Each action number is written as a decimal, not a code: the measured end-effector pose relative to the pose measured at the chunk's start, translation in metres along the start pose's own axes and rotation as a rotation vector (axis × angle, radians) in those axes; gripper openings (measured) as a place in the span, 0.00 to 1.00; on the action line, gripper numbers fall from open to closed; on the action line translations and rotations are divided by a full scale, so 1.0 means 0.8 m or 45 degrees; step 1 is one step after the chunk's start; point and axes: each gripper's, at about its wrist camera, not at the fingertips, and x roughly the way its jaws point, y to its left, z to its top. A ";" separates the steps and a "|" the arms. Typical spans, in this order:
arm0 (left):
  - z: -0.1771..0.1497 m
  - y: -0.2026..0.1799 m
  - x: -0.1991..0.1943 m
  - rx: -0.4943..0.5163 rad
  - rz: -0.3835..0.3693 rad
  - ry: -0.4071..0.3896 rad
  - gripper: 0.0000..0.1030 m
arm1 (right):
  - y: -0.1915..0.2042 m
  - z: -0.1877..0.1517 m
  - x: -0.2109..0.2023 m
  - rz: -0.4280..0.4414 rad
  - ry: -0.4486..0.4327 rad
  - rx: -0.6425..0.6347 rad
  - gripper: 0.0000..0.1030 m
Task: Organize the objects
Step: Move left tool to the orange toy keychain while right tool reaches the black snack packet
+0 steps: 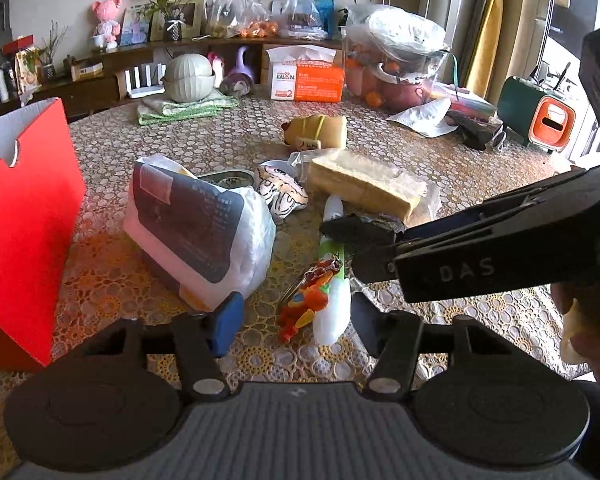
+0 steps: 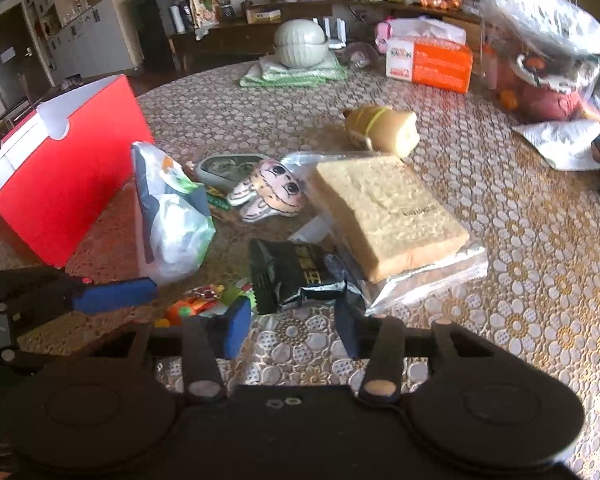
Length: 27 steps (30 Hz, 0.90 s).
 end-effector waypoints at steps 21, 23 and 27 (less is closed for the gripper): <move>0.003 0.001 -0.004 -0.015 -0.061 -0.014 0.19 | 0.011 -0.003 -0.024 0.030 -0.033 -0.006 0.00; 0.003 0.001 -0.008 -0.022 -0.066 -0.021 0.19 | 0.012 -0.004 -0.031 0.027 -0.043 -0.003 0.00; 0.002 0.002 -0.018 -0.040 -0.072 -0.036 0.19 | 0.014 -0.005 -0.047 0.030 -0.064 0.002 0.00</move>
